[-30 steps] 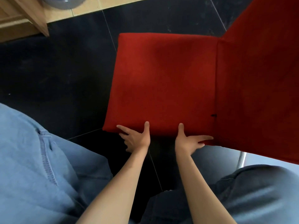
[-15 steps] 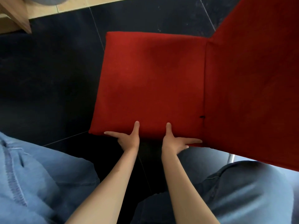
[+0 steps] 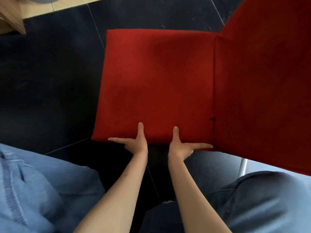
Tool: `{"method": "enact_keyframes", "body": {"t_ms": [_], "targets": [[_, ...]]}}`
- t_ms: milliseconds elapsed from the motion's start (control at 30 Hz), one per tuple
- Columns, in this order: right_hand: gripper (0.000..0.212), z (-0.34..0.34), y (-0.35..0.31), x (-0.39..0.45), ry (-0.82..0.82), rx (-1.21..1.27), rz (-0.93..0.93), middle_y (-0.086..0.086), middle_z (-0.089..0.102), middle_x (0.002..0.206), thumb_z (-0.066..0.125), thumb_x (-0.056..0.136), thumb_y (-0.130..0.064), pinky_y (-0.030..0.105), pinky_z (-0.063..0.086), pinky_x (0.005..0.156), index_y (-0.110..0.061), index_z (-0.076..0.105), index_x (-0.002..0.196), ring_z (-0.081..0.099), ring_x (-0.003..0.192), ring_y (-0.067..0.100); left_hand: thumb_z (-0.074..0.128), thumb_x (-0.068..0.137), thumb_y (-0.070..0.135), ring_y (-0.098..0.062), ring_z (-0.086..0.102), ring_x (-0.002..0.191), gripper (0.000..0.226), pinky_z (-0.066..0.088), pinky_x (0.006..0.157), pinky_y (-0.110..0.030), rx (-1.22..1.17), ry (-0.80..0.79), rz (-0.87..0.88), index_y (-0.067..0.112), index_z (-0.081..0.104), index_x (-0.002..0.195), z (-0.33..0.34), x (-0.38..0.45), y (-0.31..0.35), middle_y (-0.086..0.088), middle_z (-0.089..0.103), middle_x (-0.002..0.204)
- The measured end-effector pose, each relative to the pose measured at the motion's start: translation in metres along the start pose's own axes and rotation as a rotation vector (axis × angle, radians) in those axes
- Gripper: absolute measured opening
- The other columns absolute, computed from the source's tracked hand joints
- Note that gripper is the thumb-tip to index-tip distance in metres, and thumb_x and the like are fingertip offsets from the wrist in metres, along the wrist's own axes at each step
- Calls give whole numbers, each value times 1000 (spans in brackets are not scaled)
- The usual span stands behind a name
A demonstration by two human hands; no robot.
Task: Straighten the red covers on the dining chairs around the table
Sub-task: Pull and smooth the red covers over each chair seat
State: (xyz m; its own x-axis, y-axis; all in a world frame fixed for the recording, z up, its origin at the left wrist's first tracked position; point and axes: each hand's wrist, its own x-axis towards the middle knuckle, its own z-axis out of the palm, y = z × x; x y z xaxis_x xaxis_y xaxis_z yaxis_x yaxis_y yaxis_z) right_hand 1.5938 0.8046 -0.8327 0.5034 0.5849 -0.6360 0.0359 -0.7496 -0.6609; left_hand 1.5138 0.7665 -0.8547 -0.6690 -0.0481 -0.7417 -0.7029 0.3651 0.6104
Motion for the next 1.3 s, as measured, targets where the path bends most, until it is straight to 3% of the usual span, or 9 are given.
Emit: {"method": "enact_keyframes", "body": {"t_ms": [333,533,667,800,1000,1300], "targets": [[145,-1,8,8,46,37,-37,12,40,145,89,58,-48,40,44,98,-48,-31,140,53,123,29,83,67,48,-31,41,134,137,39,105,-49,-46,22,-2,40,-31,143,2,6,-2,-12,21,156],[143,2,13,12,50,76,-88,8,39,144,88,61,-45,38,44,96,-46,-31,141,51,115,17,83,66,48,-31,40,135,137,41,105,-55,-68,-5,3,46,-33,139,2,9,-6,-11,17,158],[142,5,14,12,71,111,-138,-8,32,127,89,63,-40,27,39,86,-43,-26,145,43,104,7,83,68,45,-30,40,135,136,41,105,-54,-89,4,0,45,-32,140,3,10,-6,-10,17,158],[141,9,13,9,77,138,-119,-2,40,135,89,63,-38,33,45,93,-47,-27,143,52,109,14,83,69,42,-31,36,137,135,37,106,-51,-79,30,20,42,-30,142,4,10,-2,-10,13,158],[138,15,5,-1,84,172,-122,-15,36,112,89,65,-35,27,45,83,-48,-23,144,52,94,9,84,70,36,-33,36,137,134,36,107,-53,-77,41,23,41,-28,144,4,7,14,-10,14,158],[134,15,-18,-29,82,165,-123,-3,39,114,87,67,-35,29,44,82,-48,-22,145,53,95,17,84,71,34,-33,42,133,132,38,105,-52,-69,47,-28,40,-25,146,-7,-13,49,-10,23,156]]}}
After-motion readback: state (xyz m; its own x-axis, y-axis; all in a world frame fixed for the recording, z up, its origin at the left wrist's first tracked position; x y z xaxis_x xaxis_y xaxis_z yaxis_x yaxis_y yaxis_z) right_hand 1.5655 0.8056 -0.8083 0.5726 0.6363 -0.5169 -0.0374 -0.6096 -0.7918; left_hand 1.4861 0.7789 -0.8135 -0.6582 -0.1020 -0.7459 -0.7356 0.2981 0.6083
